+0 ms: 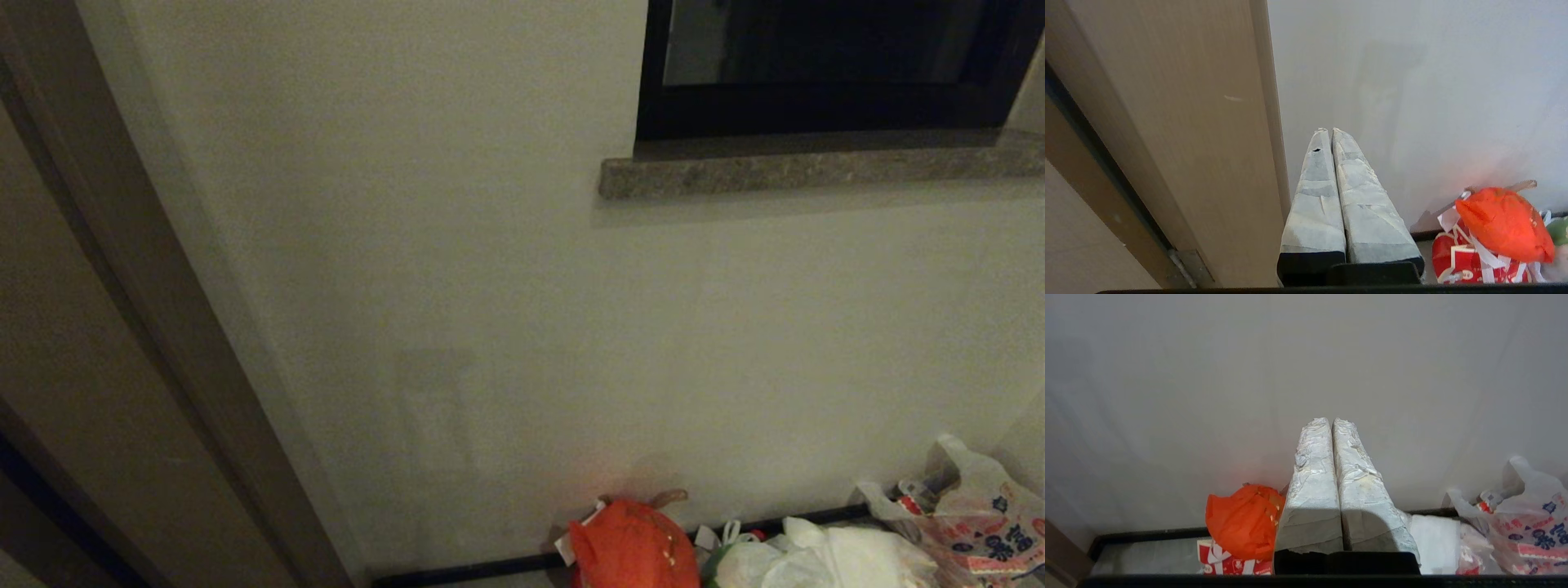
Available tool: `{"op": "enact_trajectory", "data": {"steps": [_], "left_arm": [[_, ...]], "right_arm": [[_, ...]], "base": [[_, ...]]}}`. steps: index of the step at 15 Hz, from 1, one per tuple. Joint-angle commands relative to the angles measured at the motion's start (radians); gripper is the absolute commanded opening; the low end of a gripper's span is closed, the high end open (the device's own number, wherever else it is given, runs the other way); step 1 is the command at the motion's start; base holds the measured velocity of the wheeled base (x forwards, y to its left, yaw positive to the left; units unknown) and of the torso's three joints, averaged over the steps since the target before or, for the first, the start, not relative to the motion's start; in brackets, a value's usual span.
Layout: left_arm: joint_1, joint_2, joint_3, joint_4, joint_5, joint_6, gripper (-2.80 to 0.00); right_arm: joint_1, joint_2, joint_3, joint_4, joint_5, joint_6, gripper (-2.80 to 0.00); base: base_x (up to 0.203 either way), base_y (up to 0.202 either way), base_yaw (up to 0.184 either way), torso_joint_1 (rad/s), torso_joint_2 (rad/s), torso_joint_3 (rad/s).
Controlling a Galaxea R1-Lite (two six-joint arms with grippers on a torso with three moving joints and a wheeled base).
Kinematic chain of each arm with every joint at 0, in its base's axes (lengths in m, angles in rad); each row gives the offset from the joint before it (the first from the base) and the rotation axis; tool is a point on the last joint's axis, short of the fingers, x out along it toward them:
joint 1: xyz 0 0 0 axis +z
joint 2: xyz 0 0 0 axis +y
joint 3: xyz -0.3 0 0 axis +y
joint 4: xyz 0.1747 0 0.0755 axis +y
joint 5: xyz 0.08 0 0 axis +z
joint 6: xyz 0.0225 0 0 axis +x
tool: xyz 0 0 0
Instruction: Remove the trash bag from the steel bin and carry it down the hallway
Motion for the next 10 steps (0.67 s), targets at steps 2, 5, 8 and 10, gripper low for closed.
{"op": "enact_trajectory", "data": {"steps": [2,5,8,10], "left_arm": [[0.000,0.000,0.002,0.000,0.000,0.000,-2.80],[0.000,0.000,0.002,0.000,0.000,0.000,-2.80],[0.000,0.000,0.002,0.000,0.000,-0.002,-2.80],[0.000,0.000,0.002,0.000,0.000,-0.001,-2.80]], "right_arm": [[0.001,0.001,0.014,0.000,0.000,-0.002,-2.80],[0.000,0.001,0.014,0.001,0.000,0.000,-2.80],[0.000,0.001,0.014,0.000,0.000,0.000,-2.80],[0.001,0.001,0.014,0.000,0.000,0.000,-2.80]], "base": [[0.000,0.000,0.000,0.000,0.00,-0.066],[0.000,0.000,0.000,0.002,0.00,-0.011],[0.000,0.000,0.000,0.000,0.00,0.000],[0.000,0.000,0.000,0.000,0.00,0.000]]}}
